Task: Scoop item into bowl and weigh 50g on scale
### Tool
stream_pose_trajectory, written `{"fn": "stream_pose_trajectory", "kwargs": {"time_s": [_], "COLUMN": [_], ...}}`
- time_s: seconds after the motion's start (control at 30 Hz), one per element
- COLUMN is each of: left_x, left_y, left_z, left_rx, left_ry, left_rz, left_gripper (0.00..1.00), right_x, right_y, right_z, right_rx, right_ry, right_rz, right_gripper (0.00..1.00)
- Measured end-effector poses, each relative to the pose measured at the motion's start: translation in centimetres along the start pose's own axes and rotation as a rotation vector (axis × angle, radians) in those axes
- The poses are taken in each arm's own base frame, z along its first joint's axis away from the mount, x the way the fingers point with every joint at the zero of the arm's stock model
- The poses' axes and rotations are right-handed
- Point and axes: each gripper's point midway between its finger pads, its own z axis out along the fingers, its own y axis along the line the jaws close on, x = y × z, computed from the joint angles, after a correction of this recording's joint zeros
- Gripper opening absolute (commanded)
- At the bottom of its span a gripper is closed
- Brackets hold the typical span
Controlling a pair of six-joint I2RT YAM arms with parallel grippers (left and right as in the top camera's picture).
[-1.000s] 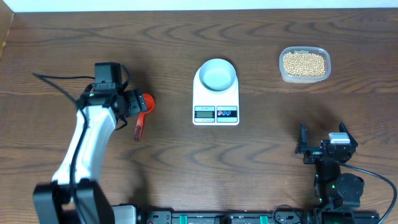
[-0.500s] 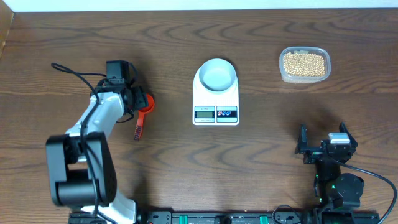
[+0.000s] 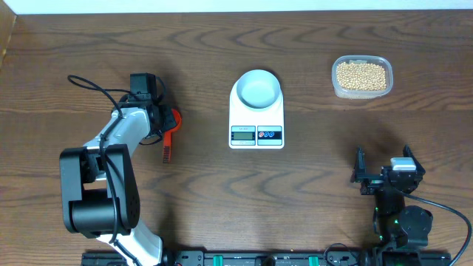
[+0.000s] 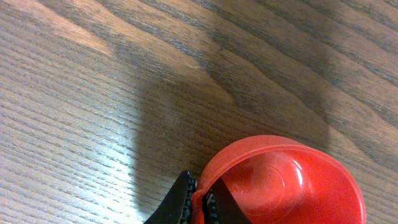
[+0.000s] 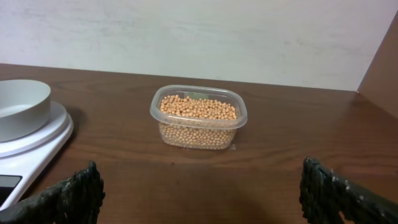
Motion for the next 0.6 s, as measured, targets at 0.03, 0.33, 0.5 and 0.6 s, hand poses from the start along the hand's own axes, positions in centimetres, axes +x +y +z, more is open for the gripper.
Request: {"fn": "stream_pose_trajectory", "kwargs": {"time_s": [0.03,0.33,0.5,0.6], "left_x": [0.0,0.1,-1.1,-1.0], "left_y": [0.0,0.0,-0.1,0.1], "left_z": [0.0,-2.9,-9.3,-13.0], "left_rx": [0.000,0.014,0.065,0.094], "left_ry": [0.000,-0.007,-0.115,-0.164], "left_rz": [-0.003,-0.109,-0.241,-0.299], "left_gripper": [0.07,0.07,0.07,0.07], "right_x": [0.0,0.0,0.0,0.0], "right_y": [0.0,0.0,0.0,0.0], "right_z": [0.0,0.0,0.0,0.0], "right_rx": [0.000,0.000,0.000,0.000], "right_ry": [0.000,0.000,0.000,0.000], "right_rz": [0.000,0.000,0.000,0.000], "right_gripper": [0.99,0.99,0.99,0.99]}}
